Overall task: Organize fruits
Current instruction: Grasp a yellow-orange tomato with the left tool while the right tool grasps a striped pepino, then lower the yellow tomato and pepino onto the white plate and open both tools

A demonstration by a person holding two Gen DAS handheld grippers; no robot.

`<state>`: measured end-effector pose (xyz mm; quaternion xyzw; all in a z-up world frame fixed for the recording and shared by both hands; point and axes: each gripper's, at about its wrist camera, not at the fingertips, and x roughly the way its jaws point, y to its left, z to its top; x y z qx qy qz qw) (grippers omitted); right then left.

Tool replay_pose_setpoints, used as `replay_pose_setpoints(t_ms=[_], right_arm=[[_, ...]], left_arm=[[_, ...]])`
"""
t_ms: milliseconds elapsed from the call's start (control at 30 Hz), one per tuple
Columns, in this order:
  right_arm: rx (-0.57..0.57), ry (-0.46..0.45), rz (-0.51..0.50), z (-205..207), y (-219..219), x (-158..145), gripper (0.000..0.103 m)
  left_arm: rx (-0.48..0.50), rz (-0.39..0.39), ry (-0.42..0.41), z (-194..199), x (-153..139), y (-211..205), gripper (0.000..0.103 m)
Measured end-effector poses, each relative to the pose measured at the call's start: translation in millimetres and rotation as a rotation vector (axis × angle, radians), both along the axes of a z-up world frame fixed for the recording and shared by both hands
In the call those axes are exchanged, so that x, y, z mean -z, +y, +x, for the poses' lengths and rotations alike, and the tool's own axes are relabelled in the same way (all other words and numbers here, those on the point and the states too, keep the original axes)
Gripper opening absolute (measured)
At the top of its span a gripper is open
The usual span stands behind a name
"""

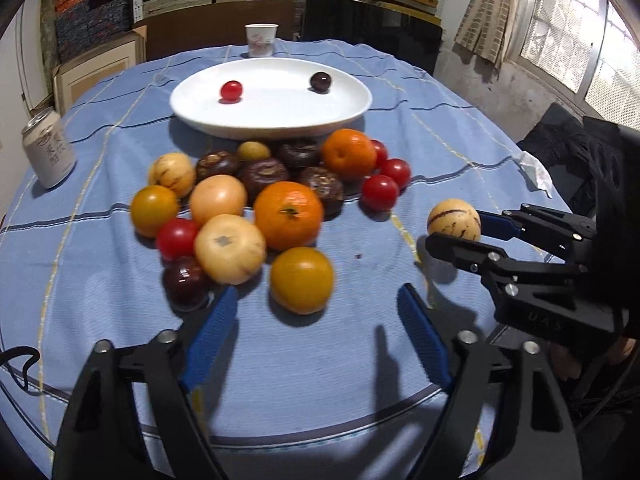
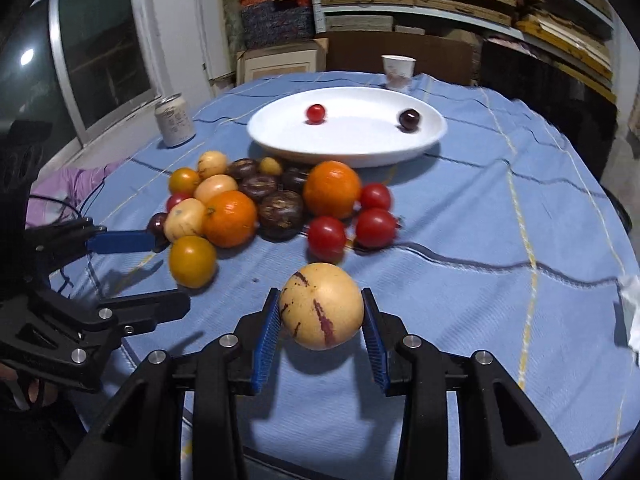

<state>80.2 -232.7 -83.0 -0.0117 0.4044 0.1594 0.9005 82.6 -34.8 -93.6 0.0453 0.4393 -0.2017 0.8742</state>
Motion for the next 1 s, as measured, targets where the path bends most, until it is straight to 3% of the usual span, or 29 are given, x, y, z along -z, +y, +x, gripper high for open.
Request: replay_pose_setpoints(t_ms=[167, 233, 300, 333, 433, 667, 1000], right_arm=[[0.018, 0.016, 0.023, 2.5, -7.0, 8.1, 0.040], [0.003, 0.002, 0.021, -0.1, -4.9, 8.0, 0.040], [-0.002, 0.000, 0.034, -0.2, -5.7, 7.7, 0.040], [-0.001, 0.003, 0.050, -0.3, -8.4, 8.1, 0.040], [0.003, 0.011, 0.079, 0.6, -13.1, 8.2, 0.040], [-0.017, 0.002, 0.090, -1.5, -11.2, 7.2, 0.040], [-0.018, -0.005, 0.099, -2.7, -12.9, 6.6, 0.040]], left_arm=[[-0.008, 0.031, -0.010, 3.2, 5.0, -13.0, 0.059], [-0.029, 0.030, -0.013, 6.3, 6.2, -12.1, 0.044], [-0.035, 0.039, 0.018, 11.0, 13.1, -13.3, 0.037], [-0.034, 0.055, 0.037, 13.3, 18.0, -15.4, 0.037], [-0.040, 0.118, -0.009, 10.7, 18.3, -24.2, 0.037], [-0.061, 0.072, 0.013, 17.3, 16.7, -20.8, 0.037], [-0.075, -0.008, -0.027, 6.9, -4.1, -6.7, 0.036]])
